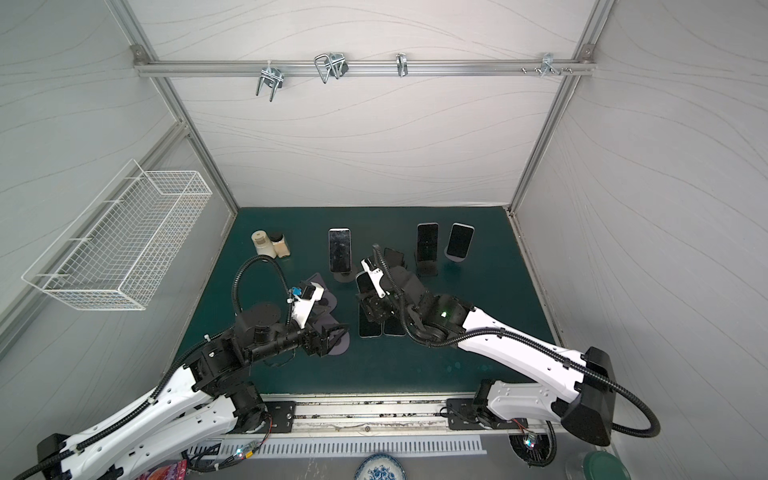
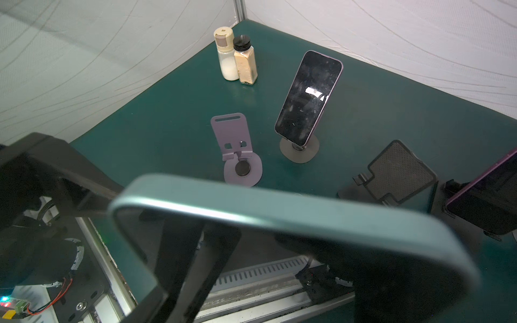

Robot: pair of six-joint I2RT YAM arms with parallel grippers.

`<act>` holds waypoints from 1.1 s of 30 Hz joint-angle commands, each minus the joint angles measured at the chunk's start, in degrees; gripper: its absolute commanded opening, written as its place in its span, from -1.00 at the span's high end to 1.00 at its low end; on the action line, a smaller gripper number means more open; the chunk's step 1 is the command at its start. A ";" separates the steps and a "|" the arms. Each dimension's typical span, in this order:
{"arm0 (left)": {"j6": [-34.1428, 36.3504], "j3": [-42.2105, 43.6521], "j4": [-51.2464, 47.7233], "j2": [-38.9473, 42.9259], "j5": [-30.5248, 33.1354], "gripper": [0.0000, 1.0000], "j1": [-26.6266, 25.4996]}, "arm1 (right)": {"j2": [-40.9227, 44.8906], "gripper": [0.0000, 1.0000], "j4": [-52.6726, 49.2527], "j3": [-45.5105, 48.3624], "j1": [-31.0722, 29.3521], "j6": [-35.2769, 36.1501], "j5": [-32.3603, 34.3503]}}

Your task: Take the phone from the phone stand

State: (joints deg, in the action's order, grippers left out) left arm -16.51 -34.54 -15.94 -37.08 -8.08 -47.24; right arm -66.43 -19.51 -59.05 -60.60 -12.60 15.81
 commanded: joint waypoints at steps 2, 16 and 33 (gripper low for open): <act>-0.43 -1.56 4.84 -1.58 -1.81 -0.78 0.00 | 2.95 -0.38 -0.35 0.40 1.50 -1.04 0.19; 0.19 -2.67 9.08 -7.82 -2.73 -0.77 -1.66 | 6.25 -0.39 -2.77 3.02 5.22 -1.84 0.05; 12.46 -11.22 13.37 -24.49 -8.80 -0.78 -2.33 | 7.39 -0.39 -5.79 6.79 11.30 -5.01 -1.23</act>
State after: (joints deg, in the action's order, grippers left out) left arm -7.77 -42.72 -5.52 -59.59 -14.35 -49.45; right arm -60.55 -25.78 -52.27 -50.13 -16.51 14.50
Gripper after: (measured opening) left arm 0.888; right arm 0.740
